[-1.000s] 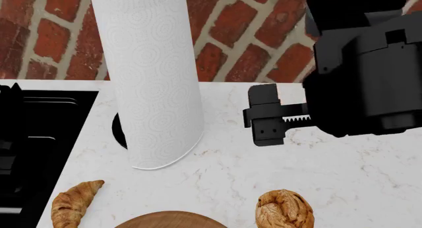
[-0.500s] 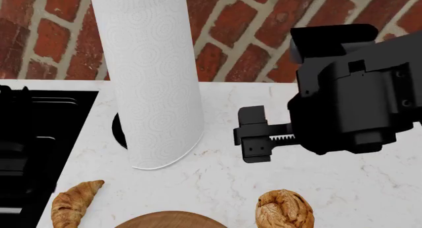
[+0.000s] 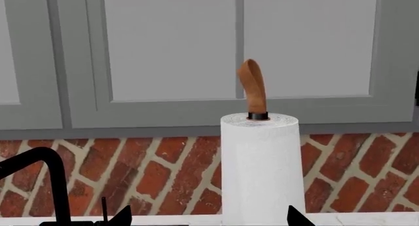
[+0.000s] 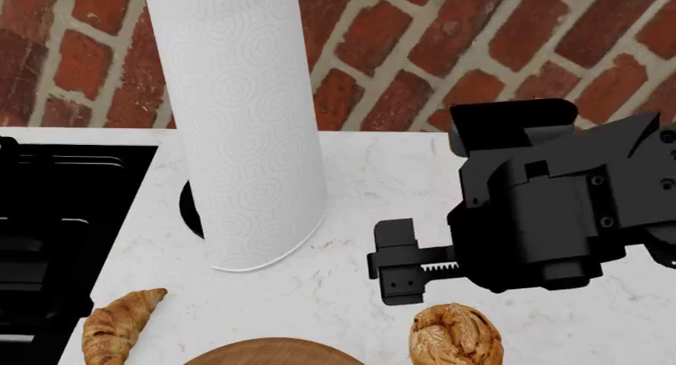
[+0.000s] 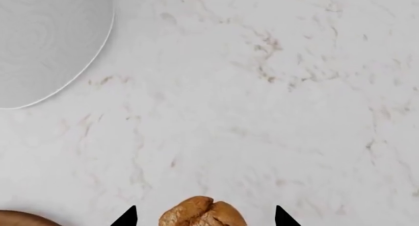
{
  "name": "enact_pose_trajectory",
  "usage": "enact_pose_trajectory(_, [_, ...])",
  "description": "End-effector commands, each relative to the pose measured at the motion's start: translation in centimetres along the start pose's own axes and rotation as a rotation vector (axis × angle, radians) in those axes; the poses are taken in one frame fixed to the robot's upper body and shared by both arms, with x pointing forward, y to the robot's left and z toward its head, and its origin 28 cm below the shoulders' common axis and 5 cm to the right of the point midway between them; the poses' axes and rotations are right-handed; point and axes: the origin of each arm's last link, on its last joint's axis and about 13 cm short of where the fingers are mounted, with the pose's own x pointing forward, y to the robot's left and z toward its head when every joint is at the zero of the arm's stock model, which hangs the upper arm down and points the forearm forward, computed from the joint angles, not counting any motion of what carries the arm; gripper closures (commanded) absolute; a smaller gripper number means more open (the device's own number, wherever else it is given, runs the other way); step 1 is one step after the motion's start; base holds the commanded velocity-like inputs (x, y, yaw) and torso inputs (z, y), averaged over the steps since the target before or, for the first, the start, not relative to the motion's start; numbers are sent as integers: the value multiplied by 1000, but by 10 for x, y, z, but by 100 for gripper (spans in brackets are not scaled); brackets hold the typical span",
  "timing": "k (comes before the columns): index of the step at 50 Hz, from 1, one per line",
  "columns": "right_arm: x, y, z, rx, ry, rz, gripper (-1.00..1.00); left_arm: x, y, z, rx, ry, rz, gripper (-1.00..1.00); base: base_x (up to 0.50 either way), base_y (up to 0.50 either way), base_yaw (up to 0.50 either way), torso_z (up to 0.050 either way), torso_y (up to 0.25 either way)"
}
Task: Place the pastries on the plates.
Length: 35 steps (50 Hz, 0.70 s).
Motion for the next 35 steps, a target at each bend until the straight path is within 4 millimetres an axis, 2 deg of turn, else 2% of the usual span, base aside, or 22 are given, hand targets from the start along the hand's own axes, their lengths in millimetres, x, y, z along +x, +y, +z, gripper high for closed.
enact_pose_trajectory(1, [16, 2, -9, -2, 25, 14, -100, 1, 0, -3, 6, 13, 5, -100, 21, 0, 0, 0, 0])
enact_pose_trajectory(19, [29, 3, -20, -17, 55, 7, -100, 0, 0, -2, 8, 17, 1, -100, 21, 0, 2, 0, 0])
enact_pose_trajectory(35, [44, 3, -39, -32, 105, -9, -100, -1, 1, -3, 15, 21, 2, -100, 21, 0, 2, 0, 0])
